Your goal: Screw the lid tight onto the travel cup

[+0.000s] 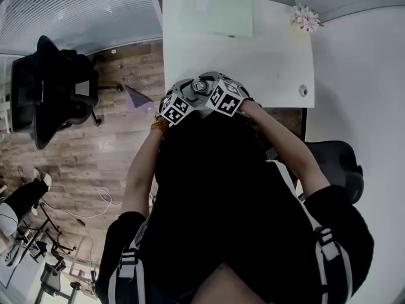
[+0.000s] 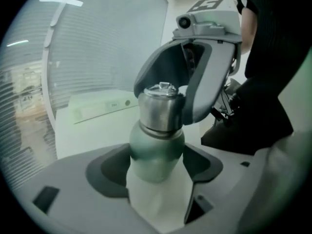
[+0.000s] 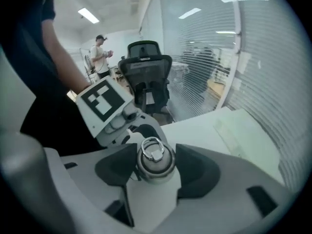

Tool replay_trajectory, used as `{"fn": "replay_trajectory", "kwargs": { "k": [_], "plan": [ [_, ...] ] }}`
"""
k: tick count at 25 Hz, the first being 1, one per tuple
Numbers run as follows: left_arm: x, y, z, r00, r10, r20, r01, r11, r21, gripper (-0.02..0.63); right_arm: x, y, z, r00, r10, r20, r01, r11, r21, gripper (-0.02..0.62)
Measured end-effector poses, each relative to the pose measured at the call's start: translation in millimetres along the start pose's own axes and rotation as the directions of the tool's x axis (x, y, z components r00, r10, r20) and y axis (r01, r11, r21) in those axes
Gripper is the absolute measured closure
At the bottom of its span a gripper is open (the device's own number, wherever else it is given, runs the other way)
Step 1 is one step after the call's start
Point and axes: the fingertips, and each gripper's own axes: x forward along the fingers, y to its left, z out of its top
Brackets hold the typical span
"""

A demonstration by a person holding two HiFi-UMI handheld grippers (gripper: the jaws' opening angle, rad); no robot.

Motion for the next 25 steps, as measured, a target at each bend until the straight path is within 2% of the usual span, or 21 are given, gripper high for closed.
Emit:
{"fn": "replay_trajectory", "kwargs": {
  "k": [2,3,5,7,8,9,10,11,12,14,15,17,18,20,23,24,25],
  "plan": [
    [-0.1,-1.6,-1.7,0.995,-0.095,-0.037,0.097,0.993,0.070,0.264,1.2,5.5,-1.0,0.999,0.050,-0.015,-0.051,0.991,-0.121,0.345],
    [-0.3,-1.8,-2.6,0.986,-0.152,-0.067,0.159,0.980,0.116,0.264,2.1,8.2,-1.7,0.996,0.087,-0.029,-0.090,0.980,-0.179,0.345],
    [-1.7,-2.8,-4.8,0.951,-0.270,-0.148,0.296,0.935,0.197,0.264,3.9,13.7,-2.4,0.983,0.169,-0.064,-0.181,0.941,-0.287,0.345],
    [-3.2,-3.7,-7.7,0.899,-0.361,-0.247,0.418,0.875,0.245,0.262,4.6,16.5,-2.3,0.965,0.242,-0.097,-0.261,0.893,-0.368,0.344],
    [-3.1,-3.5,-7.6,0.878,-0.385,-0.286,0.457,0.850,0.261,0.261,4.3,16.2,-2.2,0.958,0.264,-0.110,-0.286,0.874,-0.393,0.344],
    [-2.6,-3.2,-5.9,0.866,-0.393,-0.310,0.477,0.835,0.274,0.259,3.7,15.1,-2.5,0.955,0.272,-0.121,-0.298,0.862,-0.410,0.342],
    [-2.5,-3.0,-3.9,0.866,-0.387,-0.318,0.476,0.832,0.284,0.256,2.9,14.2,-2.7,0.956,0.266,-0.126,-0.294,0.860,-0.417,0.341],
    [-3.7,-2.8,-2.6,0.878,-0.365,-0.311,0.453,0.842,0.293,0.252,1.9,13.6,-2.0,0.961,0.251,-0.114,-0.275,0.868,-0.413,0.337],
    [-5.8,-1.9,-2.0,0.900,-0.328,-0.288,0.409,0.863,0.297,0.237,0.0,12.4,0.6,0.970,0.229,-0.079,-0.241,0.888,-0.390,0.328],
    [-9.9,0.7,-1.5,0.949,-0.234,-0.209,0.287,0.918,0.273,0.216,-8.3,5.7,9.1,0.986,0.164,0.038,-0.148,0.952,-0.266,0.281],
    [-11.3,1.3,-1.5,0.968,-0.187,-0.166,0.224,0.945,0.237,0.216,-13.3,1.8,12.2,0.989,0.121,0.089,-0.103,0.977,-0.184,0.279],
    [-12.6,0.1,-3.4,0.991,-0.093,-0.093,0.105,0.985,0.136,0.216,-18.4,0.2,13.7,0.990,0.034,0.137,-0.028,0.999,-0.045,0.276],
    [-12.7,-0.9,-5.7,0.997,-0.043,-0.070,0.049,0.995,0.086,0.216,-17.0,2.4,13.7,0.990,-0.005,0.144,0.003,1.000,0.010,0.276],
    [-11.6,-1.6,-11.4,0.998,0.049,-0.051,-0.048,0.999,0.008,0.218,-8.4,6.9,13.9,0.987,-0.081,0.138,0.071,0.994,0.080,0.278],
    [-6.2,-2.1,-16.4,0.993,0.109,-0.052,-0.112,0.992,-0.059,0.222,3.7,4.0,10.3,0.974,-0.207,0.090,0.205,0.978,0.028,0.290],
    [-4.6,-2.3,-17.7,0.992,0.110,-0.059,-0.113,0.992,-0.059,0.232,5.2,1.8,9.0,0.969,-0.236,0.075,0.237,0.972,-0.005,0.335],
    [-3.9,-1.9,-19.2,0.992,0.109,-0.067,-0.113,0.992,-0.050,0.238,5.8,0.6,8.0,0.967,-0.248,0.064,0.250,0.968,-0.025,0.337]
  ]
}}
